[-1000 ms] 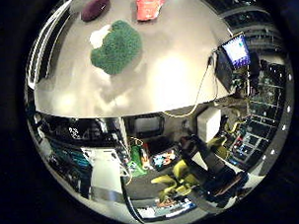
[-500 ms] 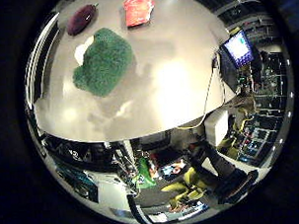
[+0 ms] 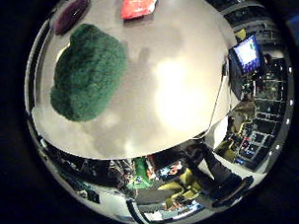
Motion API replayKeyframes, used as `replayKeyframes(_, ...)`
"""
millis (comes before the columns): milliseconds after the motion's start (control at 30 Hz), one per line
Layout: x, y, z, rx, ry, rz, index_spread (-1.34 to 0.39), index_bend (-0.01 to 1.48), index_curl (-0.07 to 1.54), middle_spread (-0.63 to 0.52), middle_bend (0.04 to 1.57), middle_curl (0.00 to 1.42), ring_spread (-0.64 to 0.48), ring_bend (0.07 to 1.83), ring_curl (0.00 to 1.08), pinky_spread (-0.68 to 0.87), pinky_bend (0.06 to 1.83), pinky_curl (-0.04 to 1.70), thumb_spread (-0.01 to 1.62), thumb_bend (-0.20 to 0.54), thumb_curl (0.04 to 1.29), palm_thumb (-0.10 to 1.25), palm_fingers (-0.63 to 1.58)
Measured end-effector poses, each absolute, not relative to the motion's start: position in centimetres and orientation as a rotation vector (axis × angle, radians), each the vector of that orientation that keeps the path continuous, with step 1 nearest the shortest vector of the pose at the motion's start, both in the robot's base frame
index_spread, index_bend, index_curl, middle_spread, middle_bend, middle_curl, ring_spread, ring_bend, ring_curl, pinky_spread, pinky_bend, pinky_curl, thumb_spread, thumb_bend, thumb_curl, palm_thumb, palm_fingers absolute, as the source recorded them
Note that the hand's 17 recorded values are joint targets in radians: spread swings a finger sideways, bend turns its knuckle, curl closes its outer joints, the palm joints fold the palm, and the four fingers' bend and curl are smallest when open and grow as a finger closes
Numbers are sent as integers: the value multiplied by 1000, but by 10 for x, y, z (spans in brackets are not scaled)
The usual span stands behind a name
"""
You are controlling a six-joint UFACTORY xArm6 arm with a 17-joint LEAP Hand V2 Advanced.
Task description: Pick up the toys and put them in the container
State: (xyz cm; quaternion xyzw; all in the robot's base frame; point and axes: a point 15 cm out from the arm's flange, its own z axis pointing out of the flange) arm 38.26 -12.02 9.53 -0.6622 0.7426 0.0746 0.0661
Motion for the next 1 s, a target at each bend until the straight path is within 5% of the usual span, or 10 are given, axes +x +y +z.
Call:
replayKeyframes(233, 379, -124, 56, -2010, 2271, 307, -341, 158, 272, 11, 229, 331, 132, 264, 263, 380, 357, 305, 992, -25, 292, 514, 275)
replayKeyframes(367, 375, -131, 53, -2031, 2276, 303, -341, 157, 263, -54, 308, 351, 9, 430, 292, 292, 370, 295, 987, -24, 295, 527, 535)
replayKeyframes(400, 375, -131, 53, -2029, 2277, 304, -363, 175, 264, -87, 382, 375, -43, 567, 331, 210, 453, 315, 988, -13, 299, 547, 898)
replayKeyframes(433, 375, -132, 55, -2027, 2279, 297, -366, 160, 243, -99, 375, 358, -63, 562, 286, 180, 442, 269, 986, -13, 300, 556, 918)
replayKeyframes(467, 377, -133, 58, -2030, 2276, 285, -391, 178, 264, -144, 458, 398, -140, 706, 343, -12, 573, 310, 989, -9, 307, 590, 1218)
replayKeyframes(533, 379, -135, 64, -2033, 2270, 264, -426, 284, 352, -199, 635, 485, -217, 844, 442, -267, 726, 397, 988, -14, 312, 626, 1351)
replayKeyframes(600, 381, -136, 71, -2033, 2265, 239, -433, 407, 411, -203, 757, 532, -233, 896, 470, -323, 804, 435, 987, -3, 320, 665, 1482)
replayKeyframes(867, 382, -149, 94, -2061, 2253, 153, -317, 975, 664, -157, 1107, 662, -214, 1207, 592, -290, 1138, 618, 982, -5, 366, 869, 1347)
replayKeyframes(1000, 382, -161, 114, -2042, 2258, 90, -263, 1088, 711, -134, 1211, 681, -199, 1305, 626, -253, 1230, 709, 995, -8, 399, 953, 1256)
